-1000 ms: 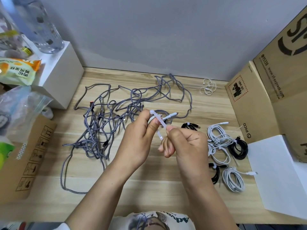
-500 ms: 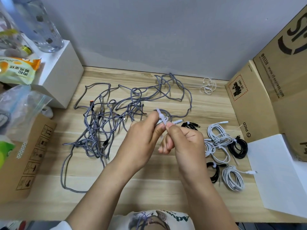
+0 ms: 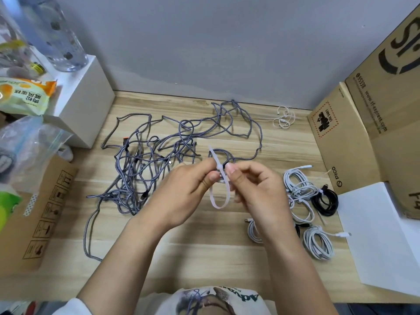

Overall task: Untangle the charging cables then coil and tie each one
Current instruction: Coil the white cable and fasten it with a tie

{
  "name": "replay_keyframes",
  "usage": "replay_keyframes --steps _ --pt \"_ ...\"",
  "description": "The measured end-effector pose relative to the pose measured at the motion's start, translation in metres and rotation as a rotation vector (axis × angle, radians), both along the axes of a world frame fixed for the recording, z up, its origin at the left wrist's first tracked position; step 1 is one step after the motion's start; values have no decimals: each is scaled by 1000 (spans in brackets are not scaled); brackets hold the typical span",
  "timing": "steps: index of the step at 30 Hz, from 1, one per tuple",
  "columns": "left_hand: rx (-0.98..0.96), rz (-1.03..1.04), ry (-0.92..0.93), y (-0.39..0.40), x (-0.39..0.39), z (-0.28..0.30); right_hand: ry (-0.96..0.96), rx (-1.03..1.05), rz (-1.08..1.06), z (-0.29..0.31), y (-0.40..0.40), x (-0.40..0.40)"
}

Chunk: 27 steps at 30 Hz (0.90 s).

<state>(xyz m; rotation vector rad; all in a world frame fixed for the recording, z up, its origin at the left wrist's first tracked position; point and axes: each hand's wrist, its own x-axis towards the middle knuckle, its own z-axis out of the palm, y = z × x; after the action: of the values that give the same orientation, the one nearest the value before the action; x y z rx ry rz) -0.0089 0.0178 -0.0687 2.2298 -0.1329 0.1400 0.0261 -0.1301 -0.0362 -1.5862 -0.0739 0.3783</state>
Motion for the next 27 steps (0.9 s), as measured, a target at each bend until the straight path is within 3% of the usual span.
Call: replay_keyframes --steps 2,4,8,14,19,23,27 --pt "-13 -64 6 -1 -2 3 -112 -97 -65 -4 -4 7" --pt "-22 -130 10 -5 -3 4 -136 -192 50 -1 -5 12" --pt "-50 -151 9 -13 -6 3 40 18 138 6 -3 14" --pt "-356 -131 206 -24 -7 -23 -105 48 -116 7 3 19" --pt "-679 -78 278 -33 -3 -31 -115 125 -136 14 12 8" --pt "-779 20 312 -38 0 -36 -74 251 -113 22 16 -2" --pt "-727 177 302 -39 5 -28 -53 247 18 18 24 -14"
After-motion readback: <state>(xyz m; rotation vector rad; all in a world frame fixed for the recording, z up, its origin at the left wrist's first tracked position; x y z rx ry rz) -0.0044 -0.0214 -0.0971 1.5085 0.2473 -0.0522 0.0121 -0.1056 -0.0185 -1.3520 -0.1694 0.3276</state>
